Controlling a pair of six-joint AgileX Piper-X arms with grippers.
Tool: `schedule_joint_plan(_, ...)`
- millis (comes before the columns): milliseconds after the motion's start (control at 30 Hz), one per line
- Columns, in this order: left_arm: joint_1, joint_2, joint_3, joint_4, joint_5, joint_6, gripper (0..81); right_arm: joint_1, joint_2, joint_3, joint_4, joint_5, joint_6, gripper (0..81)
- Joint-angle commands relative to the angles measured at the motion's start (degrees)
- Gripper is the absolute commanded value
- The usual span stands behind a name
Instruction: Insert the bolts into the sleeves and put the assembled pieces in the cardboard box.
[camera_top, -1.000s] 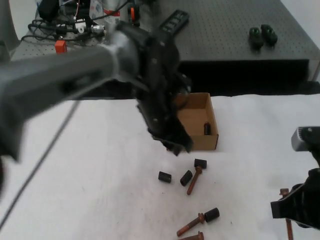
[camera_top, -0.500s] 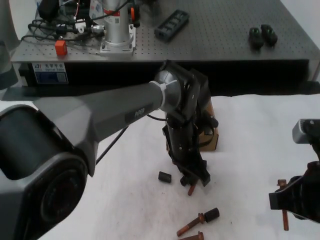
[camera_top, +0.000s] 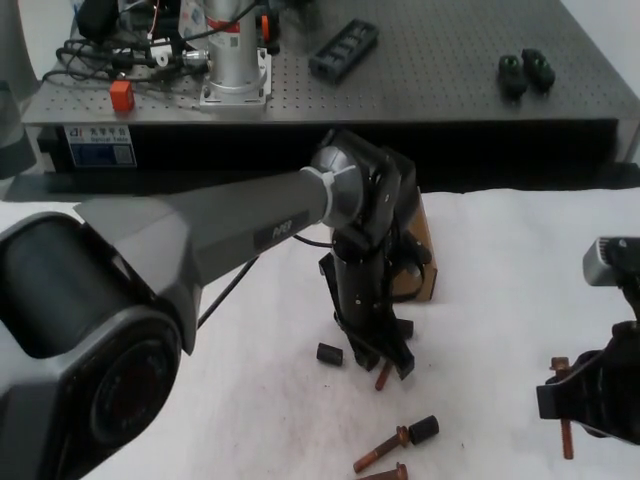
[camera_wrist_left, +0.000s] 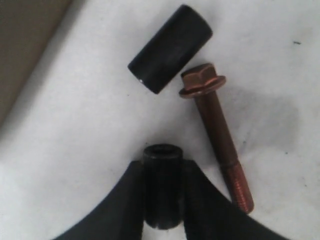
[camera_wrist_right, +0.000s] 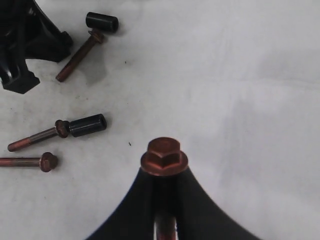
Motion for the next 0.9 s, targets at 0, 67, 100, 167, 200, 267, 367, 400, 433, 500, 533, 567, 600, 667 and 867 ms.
schedule_joint_plan(0,-0.23,0.07,-0.48,0.66,-0.74,-1.34,0.2,-0.21,-0.42,-0.17,-2.11,-0.54,-0.17,0.5)
schedule_joint_plan(67,-0.23,-1.56,-0.91,1.11,-0.18,-4.83,0.3,-0.21,-0.42,-0.17,-3.86,-1.60,0.93,0.5)
schedule_joint_plan(100,-0.23,-2.84,-0.89,1.36,0.97,-5.85,0.4,-0.21,-0.42,-0.17,-5.32,-3.24,2.53,0.5)
schedule_joint_plan(167,0.08,-7.14,0.20,1.58,5.02,-5.35,0.7,-0.21,-0.57,-0.17,-9.54,-8.26,6.55,0.5)
schedule_joint_plan(200,0.44,-10.19,2.07,0.89,6.29,-5.57,0.7,-0.21,-0.89,-0.17,-11.96,-11.15,8.73,0.5)
schedule_joint_plan(267,1.63,-16.85,9.42,-3.54,8.15,-6.98,0.7,-0.03,-1.80,-0.17,-16.64,-14.89,12.47,0.5)
schedule_joint_plan(367,3.56,-30.55,25.36,-16.67,16.99,-9.40,0.7,0.20,-4.27,-0.17,-26.17,-21.34,20.86,0.5)
schedule_joint_plan(400,4.13,-35.31,31.43,-21.69,20.14,-10.28,0.7,0.62,-5.04,-0.17,-30.47,-22.96,24.29,0.5)
schedule_joint_plan(433,4.47,-39.03,36.14,-25.72,22.93,-11.18,0.7,1.29,-5.69,-0.17,-34.07,-23.93,27.77,0.5)
schedule_joint_plan(500,5.00,-47.83,46.41,-35.69,30.38,-12.03,0.7,3.45,-6.14,-0.17,-42.97,-24.98,33.77,0.5)
schedule_joint_plan(533,4.98,-51.18,50.62,-39.77,33.00,-12.67,0.7,4.92,-6.13,-0.17,-47.16,-25.17,35.70,0.5)
schedule_joint_plan(567,4.98,-54.99,54.18,-44.55,36.23,-12.98,0.7,6.28,-6.13,-0.17,-50.64,-25.47,37.53,0.5)
schedule_joint_plan(600,4.98,-58.35,57.09,-49.04,38.96,-13.34,0.7,8.09,-5.78,-0.28,-53.37,-25.93,38.50,0.5)
schedule_joint_plan(667,4.98,-63.46,60.71,-56.25,42.70,-16.43,0.7,11.45,-5.14,-0.60,-56.24,-26.33,38.80,0.5)
schedule_joint_plan(867,4.98,-68.32,62.62,-58.25,47.66,-22.10,0.7,17.69,-2.66,-0.91,-56.27,-26.20,38.80,0.5)
